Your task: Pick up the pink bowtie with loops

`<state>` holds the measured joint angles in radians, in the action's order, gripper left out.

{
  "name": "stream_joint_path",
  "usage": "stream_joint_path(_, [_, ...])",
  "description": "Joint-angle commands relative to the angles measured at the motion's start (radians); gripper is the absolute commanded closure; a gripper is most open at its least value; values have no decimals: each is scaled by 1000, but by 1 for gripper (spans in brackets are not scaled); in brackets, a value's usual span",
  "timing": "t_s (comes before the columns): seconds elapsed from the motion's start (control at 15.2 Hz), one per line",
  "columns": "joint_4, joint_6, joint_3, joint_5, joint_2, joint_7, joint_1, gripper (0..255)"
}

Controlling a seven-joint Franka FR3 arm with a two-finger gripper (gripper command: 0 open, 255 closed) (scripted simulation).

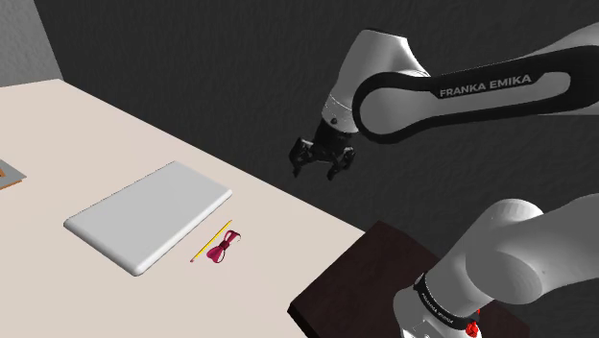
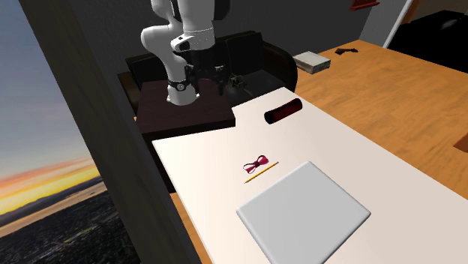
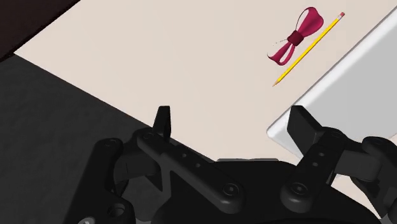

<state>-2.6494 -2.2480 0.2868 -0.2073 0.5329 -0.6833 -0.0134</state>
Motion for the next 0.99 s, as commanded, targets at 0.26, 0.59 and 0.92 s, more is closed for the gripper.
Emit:
stream_joint_path(0.26, [1, -235, 122, -17, -222, -205, -21, 0])
stream_joint_path(0.59, [57, -408, 213, 84, -449, -432, -68, 0])
stream_joint_path(0.92, [158, -534, 197, 346, -697, -760, -51, 0])
